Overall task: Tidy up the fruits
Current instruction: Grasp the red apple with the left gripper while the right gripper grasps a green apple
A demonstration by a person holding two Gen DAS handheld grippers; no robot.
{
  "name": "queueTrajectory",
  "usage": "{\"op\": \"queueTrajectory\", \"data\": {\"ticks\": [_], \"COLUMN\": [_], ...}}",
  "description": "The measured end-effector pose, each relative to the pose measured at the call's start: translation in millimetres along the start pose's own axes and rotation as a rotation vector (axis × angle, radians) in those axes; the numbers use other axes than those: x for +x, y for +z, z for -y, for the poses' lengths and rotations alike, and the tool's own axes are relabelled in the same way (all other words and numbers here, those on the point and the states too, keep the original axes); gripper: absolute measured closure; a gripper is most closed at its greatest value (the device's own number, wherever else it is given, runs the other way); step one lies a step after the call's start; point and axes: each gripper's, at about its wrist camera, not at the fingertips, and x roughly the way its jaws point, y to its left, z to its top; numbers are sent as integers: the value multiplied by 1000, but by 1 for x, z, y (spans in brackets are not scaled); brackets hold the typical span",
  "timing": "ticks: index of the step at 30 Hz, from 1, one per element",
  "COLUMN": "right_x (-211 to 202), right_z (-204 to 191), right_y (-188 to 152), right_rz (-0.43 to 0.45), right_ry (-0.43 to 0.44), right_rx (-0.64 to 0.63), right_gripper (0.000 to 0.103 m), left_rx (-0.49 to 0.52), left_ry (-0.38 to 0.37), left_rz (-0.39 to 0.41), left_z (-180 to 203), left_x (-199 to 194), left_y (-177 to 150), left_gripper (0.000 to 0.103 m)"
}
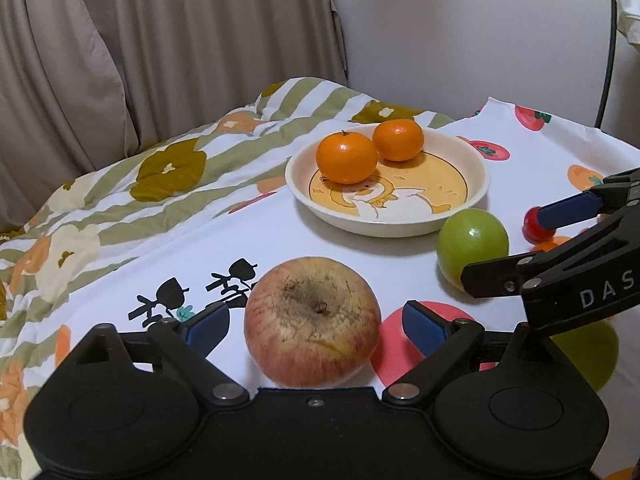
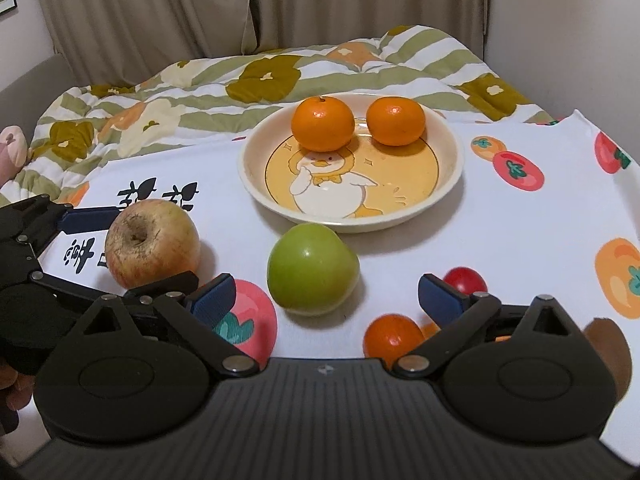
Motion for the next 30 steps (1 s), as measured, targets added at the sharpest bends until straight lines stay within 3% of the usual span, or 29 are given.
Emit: {"op": "queueTrajectory", "data": {"ticks": [6, 15, 19, 27, 30], "right_x": [11, 19, 24, 29, 32], "right_z": [-2, -2, 1, 3, 4], "right_y": [6, 10, 12, 13, 13], "right_rz": [-8, -38, -55, -64, -79], "right_ry": [22, 59, 64, 61, 62], "right_rx": [-6, 2, 6, 8, 7], "right_gripper": [0, 8, 20, 21, 29], "left_rx": [-8, -5, -18, -46, -57], "left_ry": [1, 7, 11, 24, 33], "left_rz": [-8, -16, -28, -50, -58], "left_z": [-1, 1, 1, 0, -1], "left_x": [9, 6, 5, 0, -2], "left_y": [3, 3, 3, 1, 0], "left_gripper": [25, 26, 26, 26, 26]}}
